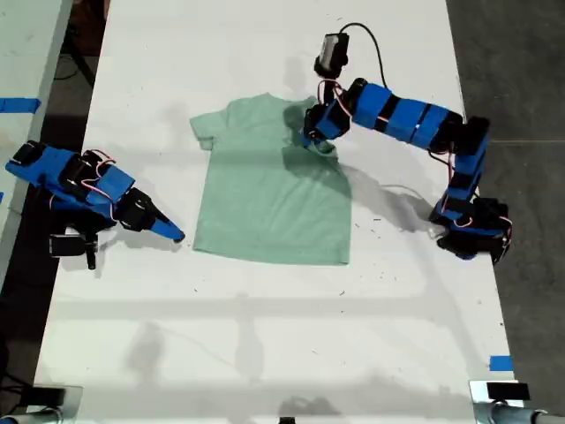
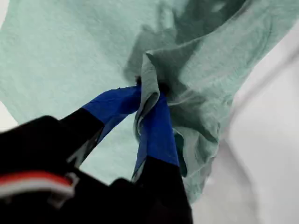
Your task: Fold t shirt
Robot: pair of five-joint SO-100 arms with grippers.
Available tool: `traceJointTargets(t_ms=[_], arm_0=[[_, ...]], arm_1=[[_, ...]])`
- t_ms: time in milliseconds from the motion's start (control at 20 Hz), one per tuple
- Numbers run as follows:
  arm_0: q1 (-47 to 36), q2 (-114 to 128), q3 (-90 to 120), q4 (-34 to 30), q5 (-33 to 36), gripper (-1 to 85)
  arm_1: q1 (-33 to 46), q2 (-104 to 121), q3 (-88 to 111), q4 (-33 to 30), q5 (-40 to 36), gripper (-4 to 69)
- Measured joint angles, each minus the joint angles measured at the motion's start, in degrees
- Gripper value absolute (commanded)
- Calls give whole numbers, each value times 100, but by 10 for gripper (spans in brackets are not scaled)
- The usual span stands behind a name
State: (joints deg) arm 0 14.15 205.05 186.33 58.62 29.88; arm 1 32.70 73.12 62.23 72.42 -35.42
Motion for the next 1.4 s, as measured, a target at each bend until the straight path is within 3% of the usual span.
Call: traceJointTargets(t_ms=[150, 350, 450, 650, 800, 900, 1000, 1150, 1250, 1400], arm_0=[[0, 0, 0, 0, 0, 37], [0, 0, 0, 0, 0, 37], [0, 0, 0, 0, 0, 37], [0, 0, 0, 0, 0, 37], [0, 0, 0, 0, 0, 37], [0, 0, 0, 0, 0, 37], [0, 0, 0, 0, 0, 37], [0, 0, 0, 0, 0, 35], [0, 0, 0, 0, 0, 35], [0, 0, 0, 0, 0, 34]], arm_1=[[-220, 0, 0, -343, 114, 15], [-360, 0, 0, -545, 185, 268], [-369, 0, 0, -545, 185, 279], [-369, 308, 9, -167, 185, 269], [-369, 1564, 255, 703, 193, 16], [-483, 3085, 1292, 1011, 299, 18], [-1002, 5063, 2821, 791, 431, 19], [-1819, 8754, 6152, 255, 1204, 18], [-2057, 11399, 8587, 580, 1863, 30], [-2619, 12516, 11021, 255, 2057, 60]])
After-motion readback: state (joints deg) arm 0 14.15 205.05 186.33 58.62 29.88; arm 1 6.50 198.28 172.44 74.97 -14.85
